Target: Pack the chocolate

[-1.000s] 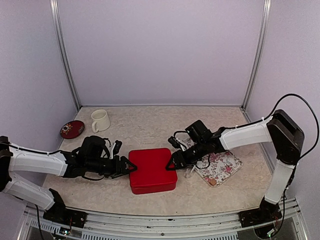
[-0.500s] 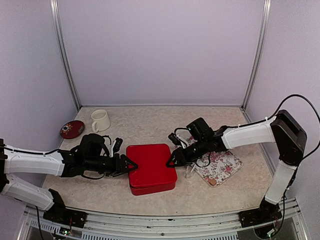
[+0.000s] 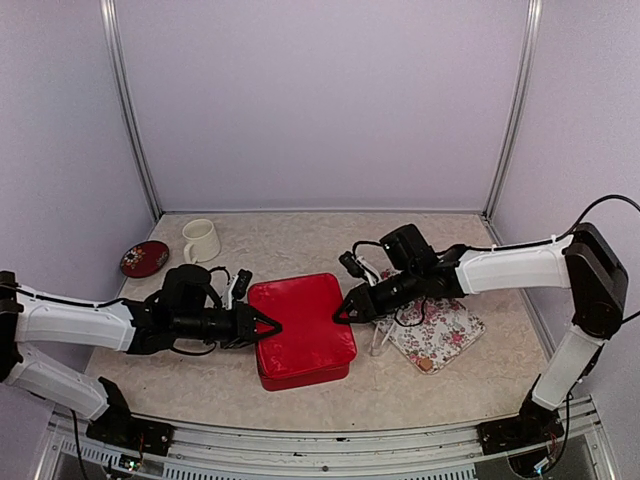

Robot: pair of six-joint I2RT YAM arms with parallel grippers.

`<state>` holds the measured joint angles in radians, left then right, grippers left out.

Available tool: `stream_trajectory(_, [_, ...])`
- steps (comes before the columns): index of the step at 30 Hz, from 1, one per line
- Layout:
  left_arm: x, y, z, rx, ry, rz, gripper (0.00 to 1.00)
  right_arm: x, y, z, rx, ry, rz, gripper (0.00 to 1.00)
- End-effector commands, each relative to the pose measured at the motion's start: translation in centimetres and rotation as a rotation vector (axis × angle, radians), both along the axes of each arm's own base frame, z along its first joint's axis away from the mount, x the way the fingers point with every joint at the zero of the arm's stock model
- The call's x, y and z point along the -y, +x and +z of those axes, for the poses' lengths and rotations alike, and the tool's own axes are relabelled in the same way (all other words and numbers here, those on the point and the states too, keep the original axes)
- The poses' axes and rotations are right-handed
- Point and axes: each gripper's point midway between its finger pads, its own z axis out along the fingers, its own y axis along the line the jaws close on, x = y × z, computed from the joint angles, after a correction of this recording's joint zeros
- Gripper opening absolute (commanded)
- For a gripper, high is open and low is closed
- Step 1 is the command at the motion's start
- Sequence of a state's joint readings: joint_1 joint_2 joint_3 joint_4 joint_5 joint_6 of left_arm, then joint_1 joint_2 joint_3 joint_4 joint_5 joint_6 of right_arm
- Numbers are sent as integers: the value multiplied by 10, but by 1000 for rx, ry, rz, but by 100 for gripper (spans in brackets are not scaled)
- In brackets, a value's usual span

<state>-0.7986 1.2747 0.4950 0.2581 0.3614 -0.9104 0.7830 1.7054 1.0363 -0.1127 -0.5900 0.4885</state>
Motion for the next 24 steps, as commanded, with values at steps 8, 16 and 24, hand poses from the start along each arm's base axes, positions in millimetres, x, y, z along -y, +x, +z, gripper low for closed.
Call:
stream_trajectory(8, [26,-3,86,223,-187,-137,0,34,1,79,216,118,19,52])
stream_trajectory(16, [22,-39,116,387,-52,-383,0,90,-30,172,625,64,87,80])
stream_trajectory(24, [41,-111,137,508,35,-708,0,81,-79,216,680,115,245,87])
